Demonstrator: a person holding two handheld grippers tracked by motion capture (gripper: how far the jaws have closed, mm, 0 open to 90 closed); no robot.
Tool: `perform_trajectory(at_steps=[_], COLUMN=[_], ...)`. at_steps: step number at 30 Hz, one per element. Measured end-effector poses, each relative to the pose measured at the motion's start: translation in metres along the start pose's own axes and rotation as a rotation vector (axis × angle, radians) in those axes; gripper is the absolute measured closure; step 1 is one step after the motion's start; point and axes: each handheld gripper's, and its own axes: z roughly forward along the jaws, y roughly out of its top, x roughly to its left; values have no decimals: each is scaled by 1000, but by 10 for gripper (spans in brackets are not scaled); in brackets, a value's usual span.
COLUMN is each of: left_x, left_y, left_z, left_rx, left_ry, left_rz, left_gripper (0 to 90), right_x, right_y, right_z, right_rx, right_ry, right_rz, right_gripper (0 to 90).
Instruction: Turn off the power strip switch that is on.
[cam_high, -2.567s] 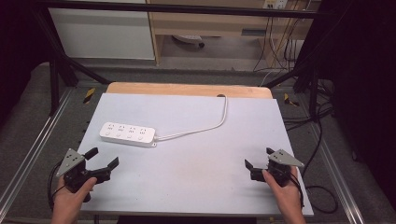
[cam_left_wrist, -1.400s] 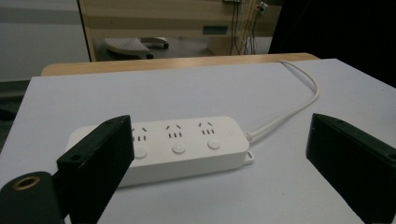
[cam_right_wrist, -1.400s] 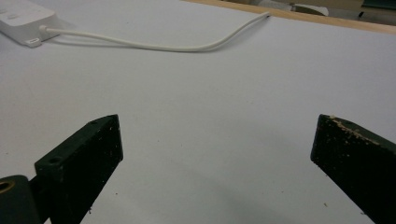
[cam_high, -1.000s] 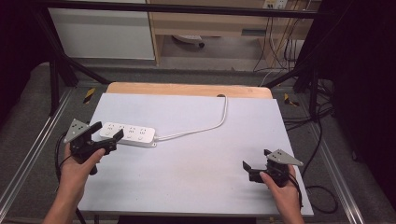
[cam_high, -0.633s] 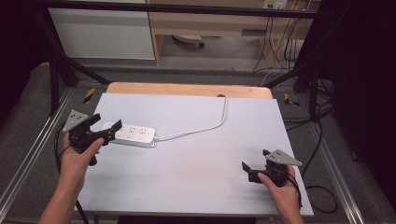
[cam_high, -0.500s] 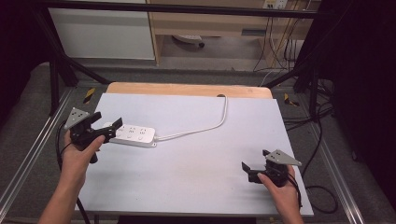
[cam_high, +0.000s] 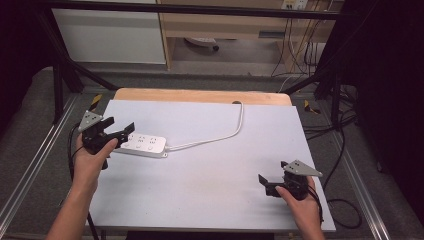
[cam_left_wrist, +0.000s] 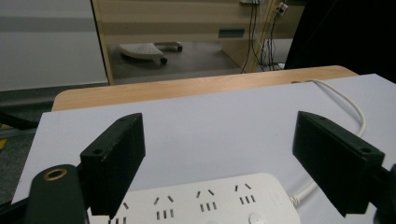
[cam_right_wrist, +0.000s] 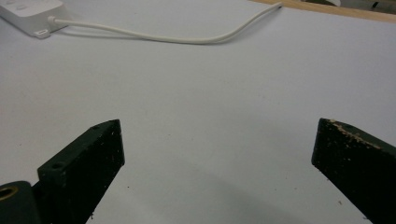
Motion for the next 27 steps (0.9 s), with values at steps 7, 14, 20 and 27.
perform_trajectory(at_steps=[7,14,20,27], left_x=[-3,-2,-1,0], left_y=[-3,-5,-9,-13], left_z=[7,9,11,15], left_rx=[37,55,73,105], left_ry=[-4,-7,-7,25], left_rz=[17,20,9,28], left_gripper=[217,280,335,477], right_x=[0,-1,-1,-3], right_y=[0,-1,0,-1], right_z=[0,1,1,0], right_rx=[8,14,15,13], right_ry=[1,1,0,-3], right_rz=[6,12,13,23], right_gripper=[30,30,29,29])
